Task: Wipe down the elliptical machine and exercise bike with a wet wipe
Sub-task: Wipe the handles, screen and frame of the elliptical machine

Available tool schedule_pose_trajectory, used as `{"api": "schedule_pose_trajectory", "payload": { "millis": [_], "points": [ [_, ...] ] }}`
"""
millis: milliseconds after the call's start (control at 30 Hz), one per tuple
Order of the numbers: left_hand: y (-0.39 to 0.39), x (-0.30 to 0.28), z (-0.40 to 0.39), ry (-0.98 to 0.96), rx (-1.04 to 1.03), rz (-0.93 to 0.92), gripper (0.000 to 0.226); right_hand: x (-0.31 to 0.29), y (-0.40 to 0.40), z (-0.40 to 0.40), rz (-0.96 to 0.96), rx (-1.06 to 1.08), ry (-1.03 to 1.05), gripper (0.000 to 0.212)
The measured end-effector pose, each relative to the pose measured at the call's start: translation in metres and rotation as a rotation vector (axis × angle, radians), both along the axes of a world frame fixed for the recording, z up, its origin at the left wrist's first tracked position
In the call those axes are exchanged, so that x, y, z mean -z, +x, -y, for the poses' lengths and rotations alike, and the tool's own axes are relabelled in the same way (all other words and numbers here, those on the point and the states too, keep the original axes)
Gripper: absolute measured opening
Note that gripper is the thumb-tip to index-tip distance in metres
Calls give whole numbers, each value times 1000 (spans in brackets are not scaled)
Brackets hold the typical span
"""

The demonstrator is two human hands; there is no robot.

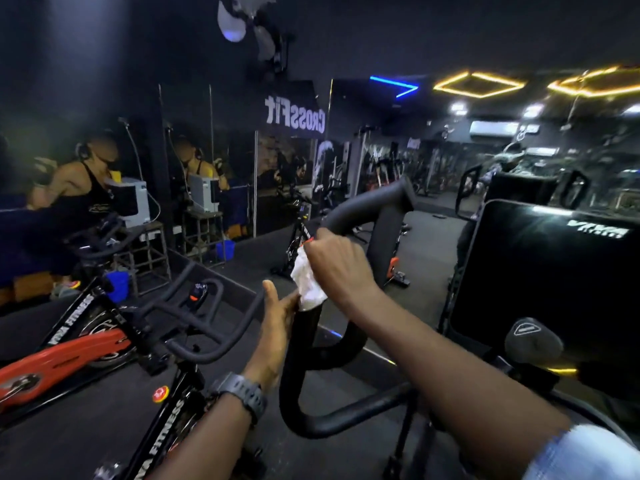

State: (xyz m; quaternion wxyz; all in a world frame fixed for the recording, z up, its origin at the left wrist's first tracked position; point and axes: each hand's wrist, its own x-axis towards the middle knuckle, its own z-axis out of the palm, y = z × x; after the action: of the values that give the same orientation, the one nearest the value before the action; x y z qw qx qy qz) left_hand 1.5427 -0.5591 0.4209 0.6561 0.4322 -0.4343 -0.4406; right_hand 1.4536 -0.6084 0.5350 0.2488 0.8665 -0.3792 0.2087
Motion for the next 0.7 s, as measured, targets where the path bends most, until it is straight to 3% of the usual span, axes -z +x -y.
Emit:
{"api": "schedule_pose_trajectory", "payload": {
  "millis": [233, 367, 500, 567, 700],
  "points": [
    [-2, -75, 30, -139, -60, 146, 86, -67, -21, 13, 143, 59, -215, 18],
    [-8, -83, 33, -146, -90, 194, 112, -43, -21, 16, -143, -97, -284, 13],
    [-12, -86, 17, -163, -58, 134, 89, -54, -41, 26, 9, -15, -387, 3],
    [-11, -87, 13, -167, -78, 122, 79, -42, -35, 27, 35, -38, -394, 4],
    [9, -61, 5, -85, -104, 154, 105, 40, -13, 20, -123, -246, -236, 16]
  ]
}}
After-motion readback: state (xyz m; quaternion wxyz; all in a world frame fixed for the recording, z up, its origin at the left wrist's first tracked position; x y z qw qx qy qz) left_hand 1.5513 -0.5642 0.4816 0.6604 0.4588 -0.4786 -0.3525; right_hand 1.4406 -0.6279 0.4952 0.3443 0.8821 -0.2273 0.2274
